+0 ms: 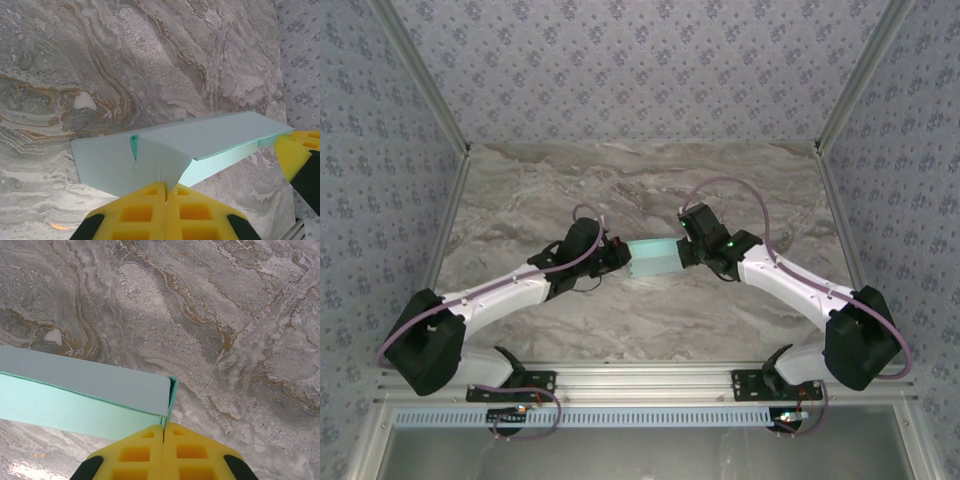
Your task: Fold the paper box
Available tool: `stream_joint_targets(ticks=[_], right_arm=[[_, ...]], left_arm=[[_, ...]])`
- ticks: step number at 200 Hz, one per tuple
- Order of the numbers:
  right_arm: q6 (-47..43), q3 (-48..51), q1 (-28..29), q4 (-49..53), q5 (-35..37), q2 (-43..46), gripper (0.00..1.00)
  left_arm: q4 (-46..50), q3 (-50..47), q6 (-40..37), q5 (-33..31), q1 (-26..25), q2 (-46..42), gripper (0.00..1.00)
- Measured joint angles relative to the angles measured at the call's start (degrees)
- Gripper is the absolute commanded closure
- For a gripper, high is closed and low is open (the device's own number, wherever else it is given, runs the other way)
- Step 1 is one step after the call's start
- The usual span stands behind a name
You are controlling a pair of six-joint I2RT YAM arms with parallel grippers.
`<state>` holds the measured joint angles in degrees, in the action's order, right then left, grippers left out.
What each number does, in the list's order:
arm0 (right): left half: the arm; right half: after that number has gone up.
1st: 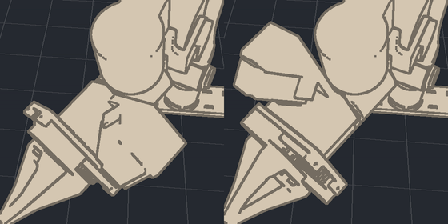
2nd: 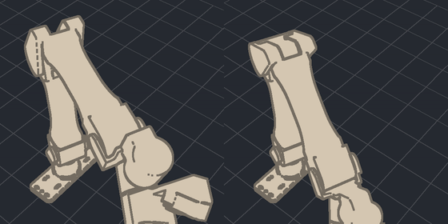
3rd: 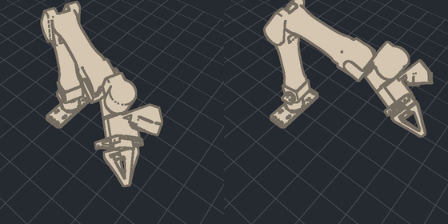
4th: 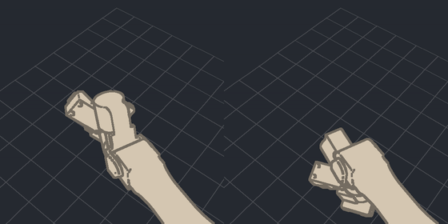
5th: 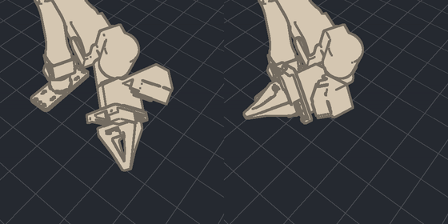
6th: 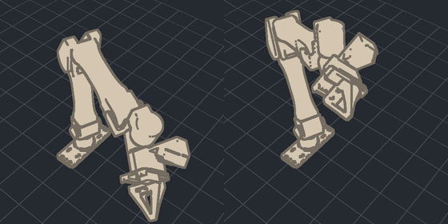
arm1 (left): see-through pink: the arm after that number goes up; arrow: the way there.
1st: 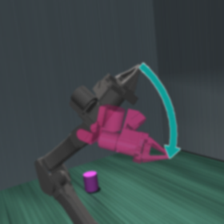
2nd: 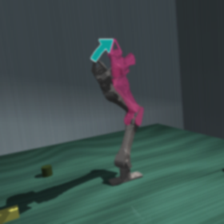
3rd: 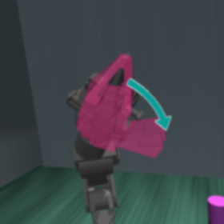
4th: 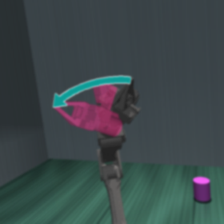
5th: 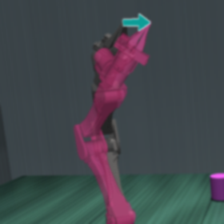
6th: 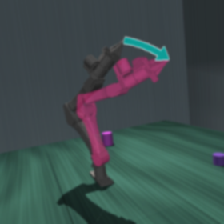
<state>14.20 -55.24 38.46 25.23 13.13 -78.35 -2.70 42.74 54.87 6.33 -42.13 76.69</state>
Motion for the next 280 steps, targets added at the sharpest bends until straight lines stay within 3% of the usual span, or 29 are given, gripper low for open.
stream_joint_targets(ticks=[280], right_arm=[[0.4,0.3,0.7,-0.2,-0.5,0.4,1.00]], left_arm=[[-2.1,-2.0,10.5,-1.3,0.0,-1.2,1.00]])
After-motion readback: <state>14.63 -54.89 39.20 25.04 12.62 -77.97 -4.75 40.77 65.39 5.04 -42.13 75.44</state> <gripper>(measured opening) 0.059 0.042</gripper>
